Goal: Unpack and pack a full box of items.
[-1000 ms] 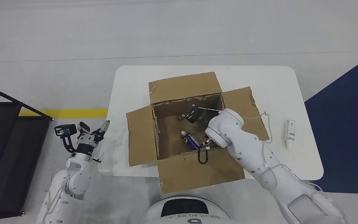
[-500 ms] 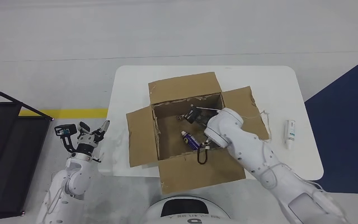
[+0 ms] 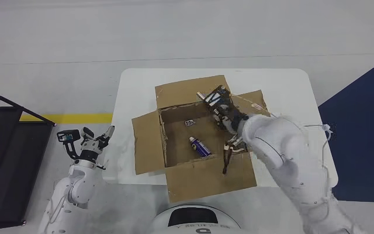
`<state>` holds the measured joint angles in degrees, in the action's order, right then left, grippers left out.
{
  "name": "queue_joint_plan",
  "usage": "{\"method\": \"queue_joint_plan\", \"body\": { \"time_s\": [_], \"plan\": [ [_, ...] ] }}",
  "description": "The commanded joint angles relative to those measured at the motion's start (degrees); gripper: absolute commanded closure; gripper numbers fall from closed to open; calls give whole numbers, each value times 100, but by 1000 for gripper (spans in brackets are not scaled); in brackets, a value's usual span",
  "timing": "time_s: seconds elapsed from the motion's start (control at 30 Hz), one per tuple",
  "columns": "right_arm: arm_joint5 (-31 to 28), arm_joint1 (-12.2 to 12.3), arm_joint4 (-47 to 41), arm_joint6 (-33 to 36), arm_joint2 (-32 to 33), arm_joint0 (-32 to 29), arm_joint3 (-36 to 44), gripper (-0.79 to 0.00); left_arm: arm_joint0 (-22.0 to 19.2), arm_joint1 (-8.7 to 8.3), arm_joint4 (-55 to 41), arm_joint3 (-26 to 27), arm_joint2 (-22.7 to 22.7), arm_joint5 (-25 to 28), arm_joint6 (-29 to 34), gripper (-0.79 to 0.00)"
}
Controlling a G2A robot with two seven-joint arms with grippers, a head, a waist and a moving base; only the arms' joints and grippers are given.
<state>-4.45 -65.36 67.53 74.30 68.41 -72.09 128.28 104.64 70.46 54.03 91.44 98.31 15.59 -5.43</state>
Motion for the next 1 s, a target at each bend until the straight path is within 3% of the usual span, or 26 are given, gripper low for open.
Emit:
{"method": "queue_joint_plan", "body": {
  "time_s": [0.0,0.2,0.33,0.77,0.87,0.97],
  "plan": [
    [1,40,-185,-463,617,-304,183,0,0,0,0,0,0,0,0,-785],
    [-212,133,-960,-1468,2374,-1175,13,0,0,0,0,0,0,0,0,-785],
    [-486,170,-1369,-1814,3180,-1509,-376,0,0,0,0,0,0,0,0,-785],
    [-383,174,-1246,-1955,3307,-1565,-469,0,0,0,0,0,0,0,0,-785],
    [-64,176,-1432,-2113,3803,-1670,-644,0,0,0,0,0,0,0,0,-785],
    [-128,212,-1437,-1992,4428,-1862,-851,0,0,0,0,0,0,0,0,-785]
  ]
}}
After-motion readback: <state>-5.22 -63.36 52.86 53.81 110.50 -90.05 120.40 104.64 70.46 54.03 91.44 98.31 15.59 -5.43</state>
